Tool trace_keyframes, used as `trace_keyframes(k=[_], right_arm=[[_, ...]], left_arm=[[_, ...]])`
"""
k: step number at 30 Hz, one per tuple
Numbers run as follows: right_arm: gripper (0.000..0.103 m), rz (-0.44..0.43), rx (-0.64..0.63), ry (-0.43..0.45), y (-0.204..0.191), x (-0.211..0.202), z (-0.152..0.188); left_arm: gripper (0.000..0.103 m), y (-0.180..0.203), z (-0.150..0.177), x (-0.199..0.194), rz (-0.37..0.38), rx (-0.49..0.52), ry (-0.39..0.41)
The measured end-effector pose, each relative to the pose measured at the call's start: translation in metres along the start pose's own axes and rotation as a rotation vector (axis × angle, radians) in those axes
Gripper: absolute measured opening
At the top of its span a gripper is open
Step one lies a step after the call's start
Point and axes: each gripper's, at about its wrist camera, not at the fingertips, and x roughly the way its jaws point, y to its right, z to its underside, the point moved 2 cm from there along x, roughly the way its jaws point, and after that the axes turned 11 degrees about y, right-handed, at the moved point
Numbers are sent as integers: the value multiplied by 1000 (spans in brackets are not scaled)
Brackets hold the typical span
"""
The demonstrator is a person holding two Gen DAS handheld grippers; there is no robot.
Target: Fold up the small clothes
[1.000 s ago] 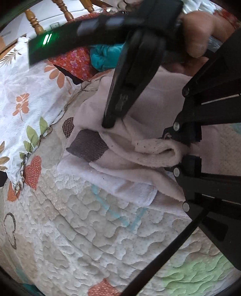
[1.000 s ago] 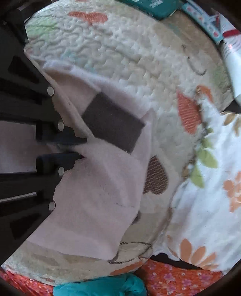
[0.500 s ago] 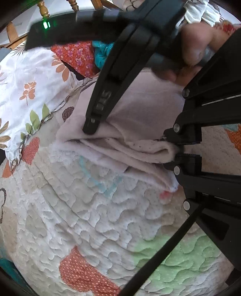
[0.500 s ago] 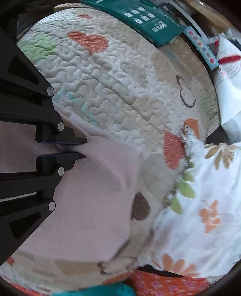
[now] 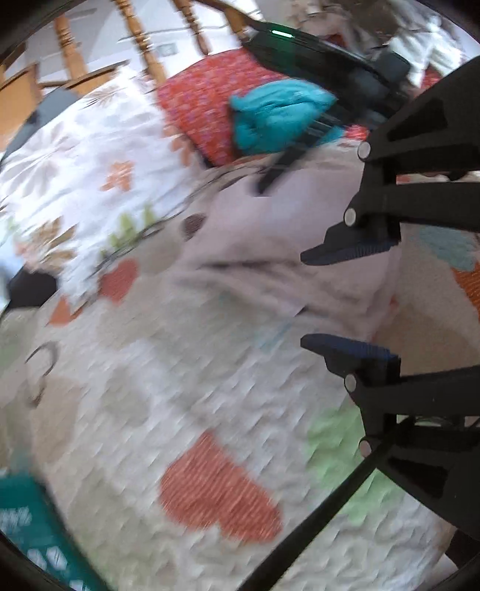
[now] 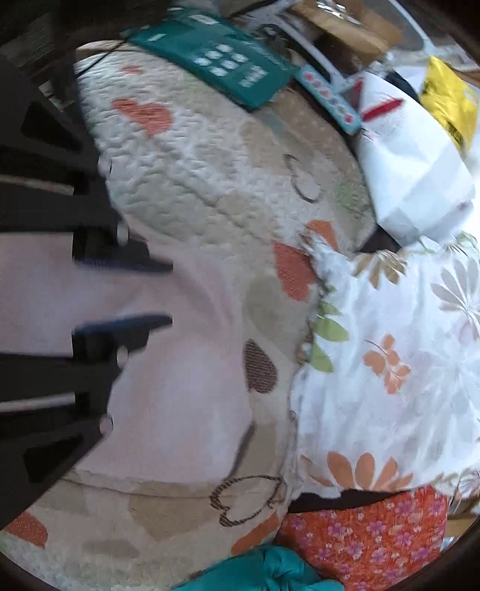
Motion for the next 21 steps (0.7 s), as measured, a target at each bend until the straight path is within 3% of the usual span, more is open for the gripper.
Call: trace_keyframes(k=[4,8,11,14,19,21], right_arm=[[11,-60,-43,-83,-16,20,23],[12,-216,31,-209,-34,43,52],[13,-234,-24,-212,-48,31,71],[11,-269,-19,-278,-48,23,90],[11,-275,-36,-270,-45,-7,104],[11,-259,-60,-223,-46,-24,99]], left_arm=[[47,-19,-14,-6,-45,-73,55],[47,-30,-12,-3,-55,-101,35],[47,-28,-11,-1,-53,-101,20],[47,-28,-12,-4,-49,-96,24],[50,-26,-9,-6,-59,-75,24],[50,-26,-9,-6,-65,-75,23]])
